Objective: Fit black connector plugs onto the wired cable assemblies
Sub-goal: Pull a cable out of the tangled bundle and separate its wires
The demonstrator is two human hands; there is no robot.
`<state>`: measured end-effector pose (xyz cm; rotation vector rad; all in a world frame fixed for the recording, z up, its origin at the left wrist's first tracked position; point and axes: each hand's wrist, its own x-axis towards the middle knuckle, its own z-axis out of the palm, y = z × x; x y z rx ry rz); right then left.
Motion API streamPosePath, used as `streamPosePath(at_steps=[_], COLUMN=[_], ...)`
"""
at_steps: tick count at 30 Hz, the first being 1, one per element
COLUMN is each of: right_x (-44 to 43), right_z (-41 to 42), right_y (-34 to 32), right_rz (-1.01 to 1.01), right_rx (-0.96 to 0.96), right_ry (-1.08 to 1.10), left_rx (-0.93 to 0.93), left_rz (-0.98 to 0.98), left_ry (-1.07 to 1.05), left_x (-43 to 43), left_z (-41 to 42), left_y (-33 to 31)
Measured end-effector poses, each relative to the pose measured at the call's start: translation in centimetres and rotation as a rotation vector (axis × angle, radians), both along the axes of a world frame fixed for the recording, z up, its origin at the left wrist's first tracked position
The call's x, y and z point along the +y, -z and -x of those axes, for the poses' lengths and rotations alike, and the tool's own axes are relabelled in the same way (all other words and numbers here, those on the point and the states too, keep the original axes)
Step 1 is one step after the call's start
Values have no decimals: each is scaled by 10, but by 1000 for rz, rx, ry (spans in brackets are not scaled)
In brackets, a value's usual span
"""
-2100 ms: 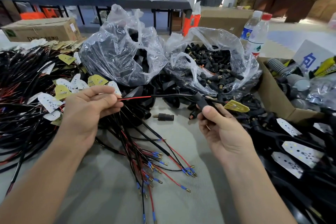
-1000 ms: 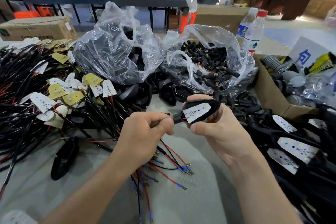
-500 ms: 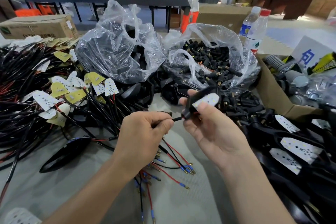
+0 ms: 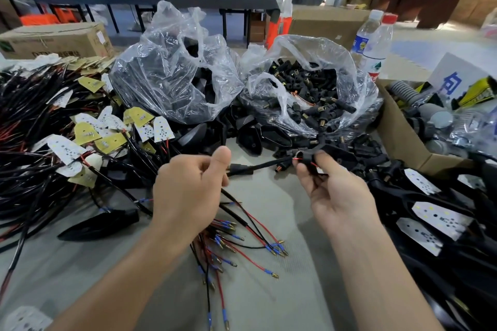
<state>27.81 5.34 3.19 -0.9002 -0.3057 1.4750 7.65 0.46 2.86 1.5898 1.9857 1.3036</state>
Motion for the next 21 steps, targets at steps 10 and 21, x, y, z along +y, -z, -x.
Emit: streamPosePath(at_steps=[10, 21], right_x=[-1, -1], right_z=[-7, -20], right_y=[2, -2], right_rz=[101, 92], right_rx=[-173, -534], right_ry=[-21, 197], left_rx=[-1346, -1049], left_rz=[202, -32], left_ry=[181, -42], left_x=[10, 24], left_z=[-11, 39], left_y=[-8, -5])
